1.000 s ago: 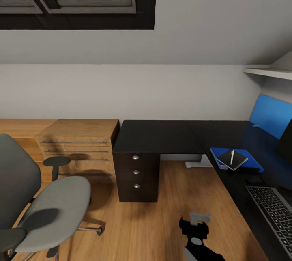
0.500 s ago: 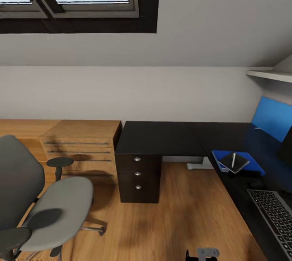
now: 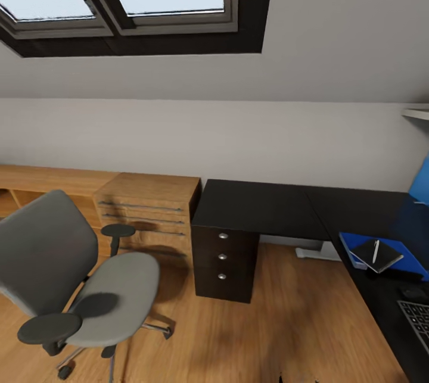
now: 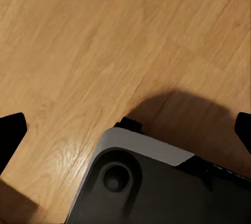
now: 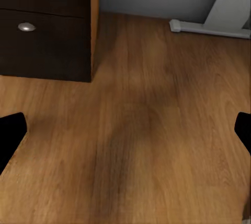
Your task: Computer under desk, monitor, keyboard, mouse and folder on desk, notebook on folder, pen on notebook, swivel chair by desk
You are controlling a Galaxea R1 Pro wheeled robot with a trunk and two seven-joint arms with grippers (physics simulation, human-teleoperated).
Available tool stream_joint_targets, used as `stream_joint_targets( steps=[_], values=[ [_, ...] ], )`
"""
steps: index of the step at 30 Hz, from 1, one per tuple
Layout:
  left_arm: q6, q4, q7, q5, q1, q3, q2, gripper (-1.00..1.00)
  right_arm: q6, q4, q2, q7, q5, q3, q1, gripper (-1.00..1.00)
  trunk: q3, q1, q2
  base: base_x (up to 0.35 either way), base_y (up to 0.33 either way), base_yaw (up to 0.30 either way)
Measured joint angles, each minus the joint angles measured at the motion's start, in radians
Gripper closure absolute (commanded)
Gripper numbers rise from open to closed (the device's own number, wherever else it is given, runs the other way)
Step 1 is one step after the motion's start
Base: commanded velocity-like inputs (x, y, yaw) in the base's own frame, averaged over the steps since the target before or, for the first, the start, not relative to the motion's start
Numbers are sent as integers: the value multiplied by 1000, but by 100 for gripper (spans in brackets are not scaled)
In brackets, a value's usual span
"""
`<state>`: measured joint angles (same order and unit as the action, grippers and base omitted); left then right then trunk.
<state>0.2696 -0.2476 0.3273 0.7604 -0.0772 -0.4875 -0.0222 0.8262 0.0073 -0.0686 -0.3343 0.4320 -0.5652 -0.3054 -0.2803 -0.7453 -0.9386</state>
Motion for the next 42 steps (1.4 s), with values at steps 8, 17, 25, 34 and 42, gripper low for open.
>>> stream_joint_targets(
  steps=[8,17,25,34,42],
  values=[
    [397,210,-57,7,1,-1,-2,-100,217,12,35,-3,4,4,150,-100,25,31,56,0,0,278],
    [420,223,-93,9,1,1,0,-100,218,13,55,-7,5,0,246,-100,32,38,70,-1,0,282],
    [418,223,-94,9,1,0,-2,-100,218,13,55,-6,4,0,258,-100,32,38,70,-250,0,284],
    [418,223,-93,11,1,1,-2,-100,191,12,55,2,-2,-2,259,-100,32,38,70,-95,0,284],
    [417,223,-94,8,1,-2,-2,-100,187,12,55,4,-2,-1,259,-100,32,38,70,0,0,284]
  ],
)
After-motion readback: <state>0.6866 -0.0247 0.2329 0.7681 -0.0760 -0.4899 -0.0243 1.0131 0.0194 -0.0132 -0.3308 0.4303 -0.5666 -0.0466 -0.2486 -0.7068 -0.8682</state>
